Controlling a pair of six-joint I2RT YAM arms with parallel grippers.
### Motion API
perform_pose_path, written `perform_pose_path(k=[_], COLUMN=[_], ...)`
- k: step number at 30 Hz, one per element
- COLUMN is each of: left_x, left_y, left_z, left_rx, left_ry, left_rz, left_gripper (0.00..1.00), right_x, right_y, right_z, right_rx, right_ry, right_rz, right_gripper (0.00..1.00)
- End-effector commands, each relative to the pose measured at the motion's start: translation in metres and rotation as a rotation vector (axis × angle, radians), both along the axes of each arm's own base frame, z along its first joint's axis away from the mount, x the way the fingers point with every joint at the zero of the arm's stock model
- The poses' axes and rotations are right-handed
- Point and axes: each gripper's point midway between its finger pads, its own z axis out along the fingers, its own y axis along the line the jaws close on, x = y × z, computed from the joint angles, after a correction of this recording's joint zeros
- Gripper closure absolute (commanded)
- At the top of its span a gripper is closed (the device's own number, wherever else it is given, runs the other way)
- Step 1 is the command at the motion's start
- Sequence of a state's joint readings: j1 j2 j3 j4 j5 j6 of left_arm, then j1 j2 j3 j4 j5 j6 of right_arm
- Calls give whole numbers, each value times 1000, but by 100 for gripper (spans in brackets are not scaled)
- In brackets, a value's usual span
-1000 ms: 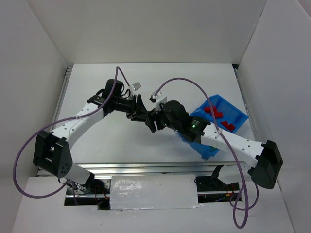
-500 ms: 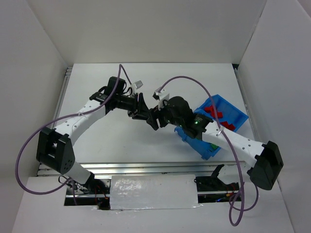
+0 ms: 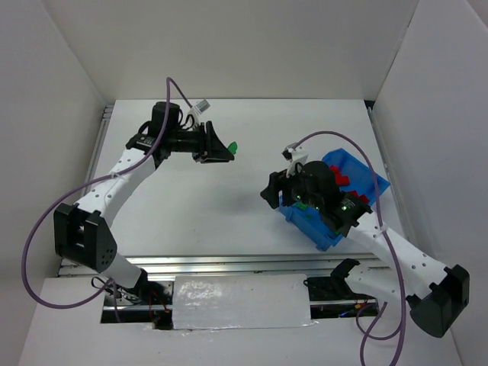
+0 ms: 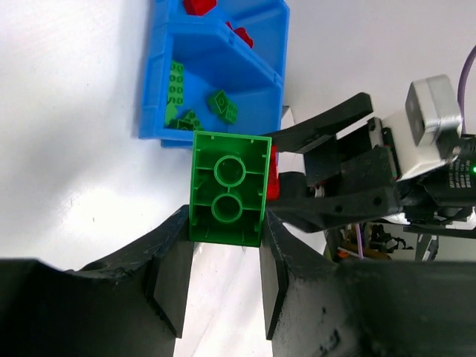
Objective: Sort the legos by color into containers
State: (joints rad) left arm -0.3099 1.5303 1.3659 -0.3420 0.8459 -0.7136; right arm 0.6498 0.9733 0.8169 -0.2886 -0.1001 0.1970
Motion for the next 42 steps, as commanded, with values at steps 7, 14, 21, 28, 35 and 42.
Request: perform_pose_path(k=[7,14,21,28,35,42], left_x=[34,40,12,-10,-18,-18], left_y=[-8,-74,-150,-194,-201,-211], left_z=[22,-3,-13,-20,-23,-27], left_rx=[99,213,255,190,179,162], left_ry=[-221,-215,-239,-237,-244,-258], left_rz=[26,-87,-232,-312,-326,-334], left_gripper=[100,100,100,100,100,100], right_x=[8,30,56,85,91,81], right_y=[-112,-222,-266,-281,-278,-274], right_z=[11,2,-25,-12,11,37], right_rx=[-43,-82,-117,-58,5,35], right_ry=[175,216,323,299,290,257], right_rz=[-771,-1218,-1400,-1489,-1454,-1416], right_gripper=[100,100,90,47,0,0])
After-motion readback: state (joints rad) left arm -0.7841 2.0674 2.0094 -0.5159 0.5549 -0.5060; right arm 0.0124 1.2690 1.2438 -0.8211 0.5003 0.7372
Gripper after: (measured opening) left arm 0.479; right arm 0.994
